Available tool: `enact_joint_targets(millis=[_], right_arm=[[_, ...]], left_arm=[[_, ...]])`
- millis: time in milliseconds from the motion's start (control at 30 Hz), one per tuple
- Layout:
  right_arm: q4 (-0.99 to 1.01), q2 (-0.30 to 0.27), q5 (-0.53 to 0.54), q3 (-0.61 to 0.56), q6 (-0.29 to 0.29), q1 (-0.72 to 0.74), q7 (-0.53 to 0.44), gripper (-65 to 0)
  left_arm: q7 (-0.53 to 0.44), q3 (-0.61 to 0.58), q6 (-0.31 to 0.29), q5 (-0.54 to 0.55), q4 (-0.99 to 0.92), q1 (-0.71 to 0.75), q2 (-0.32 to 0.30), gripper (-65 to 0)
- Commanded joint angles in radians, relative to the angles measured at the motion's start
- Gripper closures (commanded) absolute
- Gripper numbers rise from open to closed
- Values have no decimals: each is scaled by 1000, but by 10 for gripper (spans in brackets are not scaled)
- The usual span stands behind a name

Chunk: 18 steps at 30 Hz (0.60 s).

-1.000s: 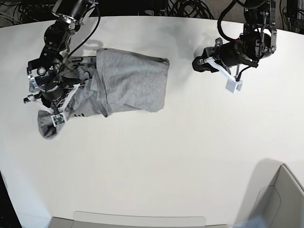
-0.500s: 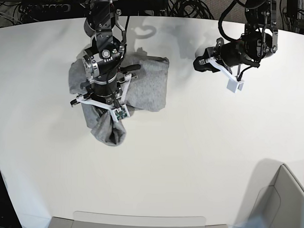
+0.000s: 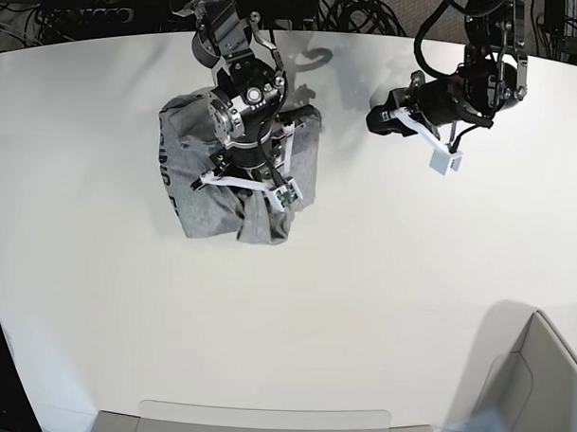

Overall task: Fold the T-shirt properly
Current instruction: 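Press and tuck the folded bundle with the right gripper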

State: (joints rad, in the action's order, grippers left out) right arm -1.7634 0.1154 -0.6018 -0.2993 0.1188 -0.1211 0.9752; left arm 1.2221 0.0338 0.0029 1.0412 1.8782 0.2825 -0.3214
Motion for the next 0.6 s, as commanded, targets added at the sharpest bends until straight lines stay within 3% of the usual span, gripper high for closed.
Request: enact_joint_targets(millis=[0,100,333,467,567], right_arm=[[-22,10,-5,-21,-6,8,-20,-212],[-42,8,-5,-96,-6,5,-20,-267],[-195,5,-5,-246,-6,-15,-19,-258],[-306,5,-5,-127,-6,-36,-20,-199],[-300,-4,-7,47,-6,-32,-20,-76]], left_arm=[[-5,-1,-5,21,14,-6,-8,-105],[-5,-1,-5,20,13,-9,-8,-105],[-5,1,-5,20,13,-10,-8,-105],[-6,1,-5,20,13,-10,-8,-105],[-9,-1,-5,20,13,-10,-8,-105]])
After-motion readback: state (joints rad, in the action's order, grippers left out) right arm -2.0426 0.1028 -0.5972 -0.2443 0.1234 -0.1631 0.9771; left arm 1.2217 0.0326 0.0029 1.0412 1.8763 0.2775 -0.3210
